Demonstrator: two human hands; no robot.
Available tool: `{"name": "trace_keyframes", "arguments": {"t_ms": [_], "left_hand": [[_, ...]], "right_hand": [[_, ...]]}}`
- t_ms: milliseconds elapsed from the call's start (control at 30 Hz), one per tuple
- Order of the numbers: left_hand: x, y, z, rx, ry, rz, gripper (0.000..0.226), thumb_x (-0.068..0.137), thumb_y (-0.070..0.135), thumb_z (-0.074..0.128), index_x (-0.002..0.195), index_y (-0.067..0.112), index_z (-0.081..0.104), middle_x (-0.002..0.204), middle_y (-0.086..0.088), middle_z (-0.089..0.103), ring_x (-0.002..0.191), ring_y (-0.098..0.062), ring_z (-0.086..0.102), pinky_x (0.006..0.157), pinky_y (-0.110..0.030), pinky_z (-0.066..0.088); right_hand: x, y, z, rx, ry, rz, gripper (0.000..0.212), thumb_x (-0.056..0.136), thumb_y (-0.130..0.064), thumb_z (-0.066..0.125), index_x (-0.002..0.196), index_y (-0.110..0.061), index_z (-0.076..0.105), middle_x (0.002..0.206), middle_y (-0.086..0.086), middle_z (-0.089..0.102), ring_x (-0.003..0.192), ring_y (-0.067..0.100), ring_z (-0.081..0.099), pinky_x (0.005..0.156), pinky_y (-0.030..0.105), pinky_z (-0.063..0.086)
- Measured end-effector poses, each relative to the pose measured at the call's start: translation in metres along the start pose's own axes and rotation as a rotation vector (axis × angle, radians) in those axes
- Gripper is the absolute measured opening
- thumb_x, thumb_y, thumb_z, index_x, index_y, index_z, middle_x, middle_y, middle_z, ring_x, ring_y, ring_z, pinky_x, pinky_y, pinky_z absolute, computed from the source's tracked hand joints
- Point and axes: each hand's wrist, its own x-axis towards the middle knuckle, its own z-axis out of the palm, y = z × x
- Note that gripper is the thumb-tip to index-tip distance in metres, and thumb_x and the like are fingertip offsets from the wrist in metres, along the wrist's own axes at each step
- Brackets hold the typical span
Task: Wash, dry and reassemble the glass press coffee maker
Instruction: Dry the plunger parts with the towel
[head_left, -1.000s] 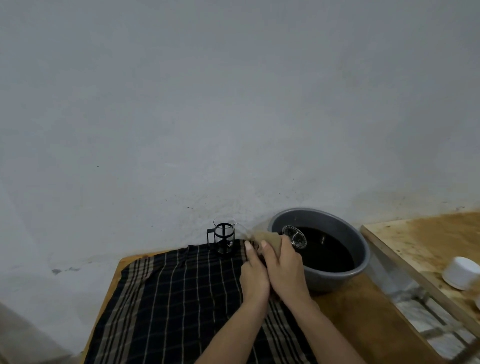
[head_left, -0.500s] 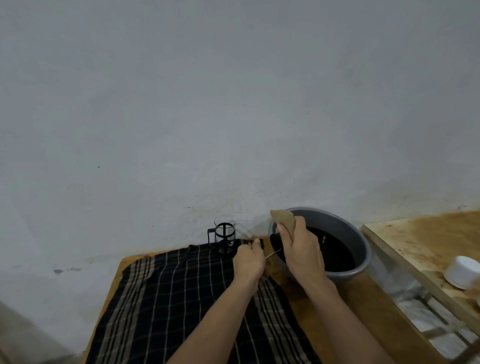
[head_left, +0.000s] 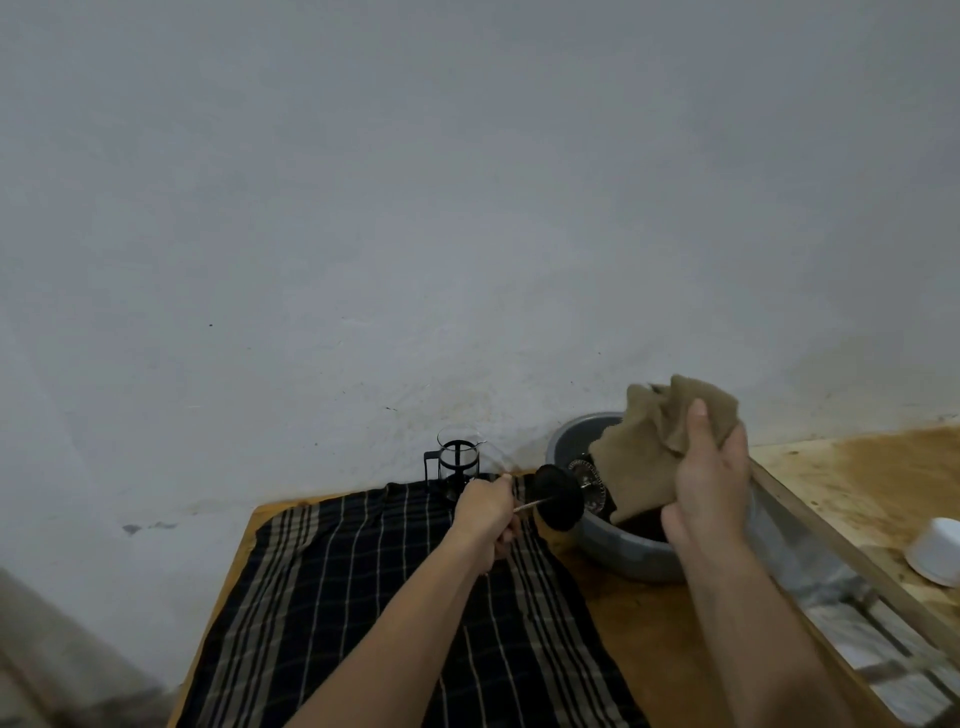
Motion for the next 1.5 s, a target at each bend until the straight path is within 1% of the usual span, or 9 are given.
{"name": "trace_keyframes", "arguments": {"t_ms": [100,233,333,600,800,933,1033,1200,1500], "left_hand": [[0.003,-0.002,-0.001,0.023,0.030,-0.005,0.039,0.100,0.029,0.035,0.072,0.007,0.050,0.056,-0.005,0.046,0.038,-0.014,0.034,0.036,-0.018,0.024],[-0.002,0.003,0.005,0.083,-0.002,0.091,0.037,0.099,0.024,0.036,0.067,0.011,0.049,0.051,-0.004,0.045,0.034,-0.012,0.032,0.035,-0.017,0.023],[-0.009,0.002,0.005,0.131,-0.013,0.110,0.031,0.099,0.019,0.035,0.071,0.014,0.048,0.056,-0.001,0.044,0.037,-0.009,0.035,0.035,-0.019,0.028],[-0.010,-0.011,0.001,0.468,0.158,0.412,0.038,0.099,0.016,0.035,0.063,0.013,0.046,0.063,0.000,0.051,0.053,-0.009,0.046,0.045,-0.019,0.034],[-0.003,-0.023,-0.011,0.784,0.217,0.613,0.029,0.102,0.029,0.027,0.099,0.011,0.050,0.089,-0.011,0.064,0.080,-0.029,0.063,0.070,-0.036,0.048],[-0.002,-0.026,-0.008,0.598,0.105,0.581,0.031,0.102,0.027,0.025,0.110,0.009,0.049,0.083,-0.010,0.063,0.077,-0.034,0.063,0.068,-0.040,0.049],[-0.007,-0.024,-0.007,0.487,0.003,0.554,0.032,0.103,0.025,0.024,0.118,0.007,0.046,0.074,0.002,0.056,0.060,-0.014,0.053,0.061,-0.032,0.043],[-0.019,-0.020,-0.011,0.054,-0.202,0.486,0.032,0.103,0.038,0.032,0.116,0.022,0.056,0.106,0.006,0.061,0.100,-0.009,0.057,0.089,-0.029,0.046],[-0.025,-0.044,0.004,-0.017,-0.251,0.495,0.031,0.095,0.003,0.048,0.115,0.024,0.058,0.112,-0.002,0.064,0.101,-0.015,0.061,0.082,-0.024,0.052]], "right_hand": [[-0.005,-0.014,0.001,-0.069,-0.246,-0.043,0.011,0.097,-0.029,0.052,0.104,-0.037,0.057,0.107,-0.007,0.064,0.096,0.013,0.061,0.080,0.035,0.050],[-0.022,0.018,0.003,-0.891,-0.791,-0.280,0.021,0.095,-0.024,0.055,0.114,-0.030,0.049,0.110,-0.008,0.058,0.097,0.005,0.056,0.082,0.024,0.047],[-0.023,0.054,-0.002,-1.372,-1.018,-0.456,0.013,0.094,-0.024,0.048,0.106,-0.027,0.047,0.108,-0.006,0.058,0.102,0.012,0.049,0.109,0.039,0.031],[-0.019,0.068,-0.001,-1.562,-0.995,-0.622,0.012,0.088,-0.022,0.045,0.082,-0.029,0.038,0.079,-0.007,0.052,0.068,0.016,0.041,0.075,0.033,0.029],[-0.026,0.073,-0.001,-1.396,-0.998,-0.478,0.031,0.093,-0.024,0.050,0.070,-0.037,0.034,0.068,-0.016,0.042,0.062,0.002,0.039,0.081,0.031,0.031],[-0.035,0.075,0.001,-1.289,-0.962,-0.420,0.028,0.090,-0.015,0.052,0.072,-0.034,0.040,0.069,-0.016,0.050,0.066,-0.001,0.048,0.079,0.024,0.033],[-0.037,0.082,0.003,-1.218,-0.940,-0.398,0.016,0.089,-0.008,0.052,0.081,-0.023,0.051,0.075,-0.010,0.059,0.069,0.006,0.059,0.069,0.015,0.045],[-0.035,0.084,-0.002,-0.812,-0.631,-0.093,0.021,0.094,-0.014,0.056,0.111,-0.025,0.062,0.100,-0.009,0.067,0.095,0.001,0.063,0.082,0.017,0.051],[-0.030,0.083,-0.009,-0.509,-0.405,0.156,0.012,0.088,-0.025,0.068,0.099,-0.022,0.073,0.092,0.001,0.076,0.091,0.016,0.071,0.090,0.044,0.056]]}}
